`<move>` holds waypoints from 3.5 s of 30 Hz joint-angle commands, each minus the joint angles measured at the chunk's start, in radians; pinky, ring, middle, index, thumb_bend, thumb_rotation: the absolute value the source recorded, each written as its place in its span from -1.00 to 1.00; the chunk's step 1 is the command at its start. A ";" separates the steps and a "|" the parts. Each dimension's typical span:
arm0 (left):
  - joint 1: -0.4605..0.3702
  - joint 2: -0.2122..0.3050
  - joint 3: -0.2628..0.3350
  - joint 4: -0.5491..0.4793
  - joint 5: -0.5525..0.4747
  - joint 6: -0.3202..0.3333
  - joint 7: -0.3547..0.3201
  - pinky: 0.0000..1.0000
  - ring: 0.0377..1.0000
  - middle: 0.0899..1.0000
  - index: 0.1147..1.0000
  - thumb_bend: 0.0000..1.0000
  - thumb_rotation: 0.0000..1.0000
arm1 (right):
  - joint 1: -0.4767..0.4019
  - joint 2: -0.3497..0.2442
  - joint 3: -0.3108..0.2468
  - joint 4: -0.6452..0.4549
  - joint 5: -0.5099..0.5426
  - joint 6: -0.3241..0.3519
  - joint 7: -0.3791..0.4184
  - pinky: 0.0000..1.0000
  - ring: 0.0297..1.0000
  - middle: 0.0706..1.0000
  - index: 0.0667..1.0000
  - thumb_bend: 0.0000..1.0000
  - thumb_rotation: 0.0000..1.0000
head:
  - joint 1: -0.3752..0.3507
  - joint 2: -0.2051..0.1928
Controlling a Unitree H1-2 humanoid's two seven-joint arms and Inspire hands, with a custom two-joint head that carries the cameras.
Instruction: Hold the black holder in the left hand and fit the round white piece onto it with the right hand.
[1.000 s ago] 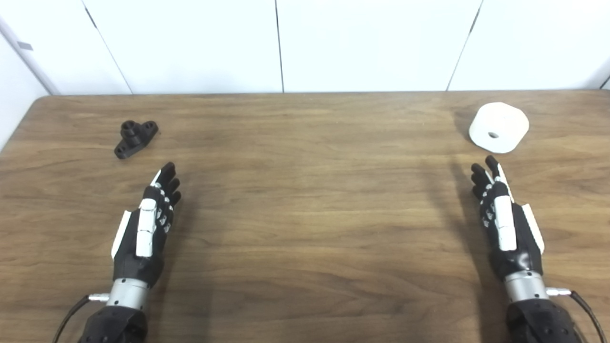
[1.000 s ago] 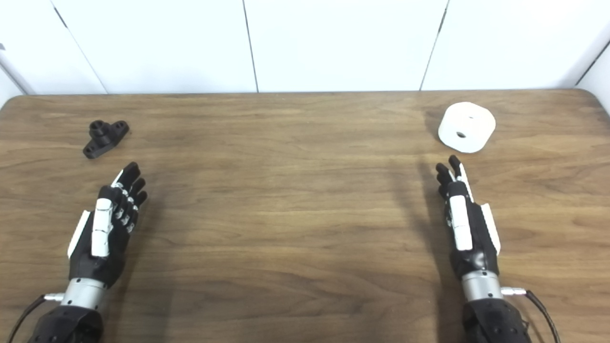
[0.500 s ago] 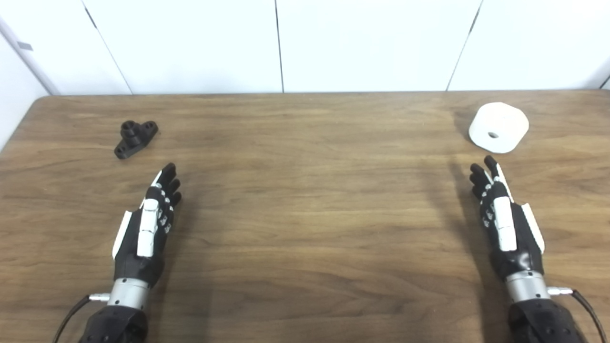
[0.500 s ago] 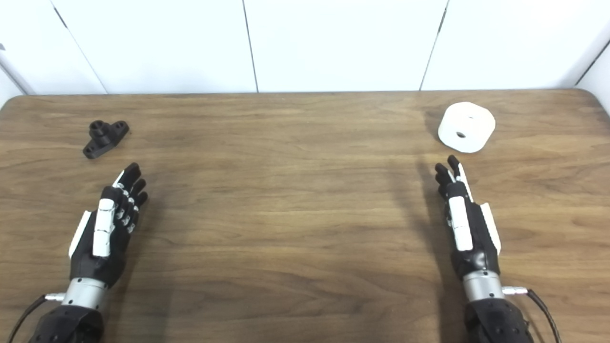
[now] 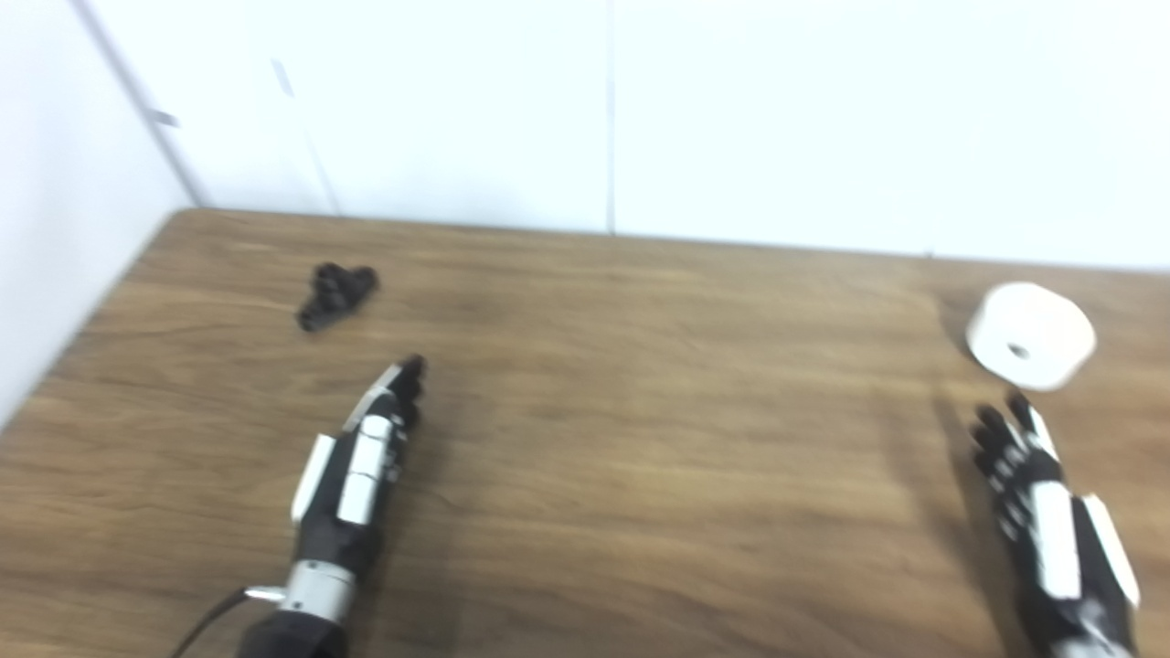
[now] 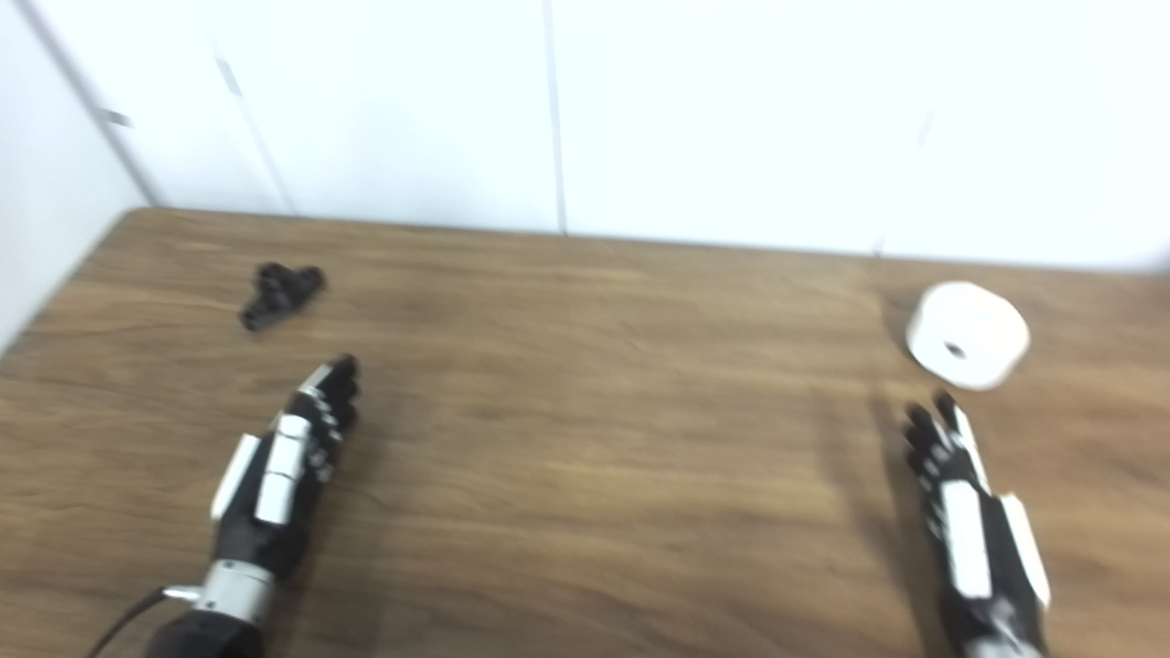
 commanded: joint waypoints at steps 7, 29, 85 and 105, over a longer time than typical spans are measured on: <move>-0.014 -0.006 -0.036 0.027 0.048 -0.078 0.007 1.00 1.00 1.00 0.88 0.17 0.90 | -0.012 -0.042 -0.008 0.112 -0.008 -0.072 0.011 1.00 0.87 0.84 0.96 0.25 1.00 | 0.040 -0.049; -0.037 -0.038 -0.105 0.052 0.169 -0.072 0.100 1.00 1.00 1.00 0.89 0.07 0.77 | -0.050 -0.088 -0.025 0.207 0.009 -0.092 0.047 1.00 0.96 0.89 1.00 0.15 1.00 | 0.097 -0.078; -0.555 0.406 -0.068 0.496 0.796 0.187 0.313 0.95 0.92 0.82 0.58 0.89 0.01 | -0.021 -0.045 -0.021 0.129 -0.022 -0.006 0.011 1.00 0.97 0.79 0.97 0.20 1.00 | 0.037 -0.060; -0.611 0.418 -0.184 0.625 0.834 0.307 0.300 0.93 0.92 0.83 0.59 1.00 0.04 | -0.012 -0.034 -0.019 0.102 -0.025 -0.004 0.007 1.00 0.91 0.73 0.94 0.19 0.95 | 0.018 -0.047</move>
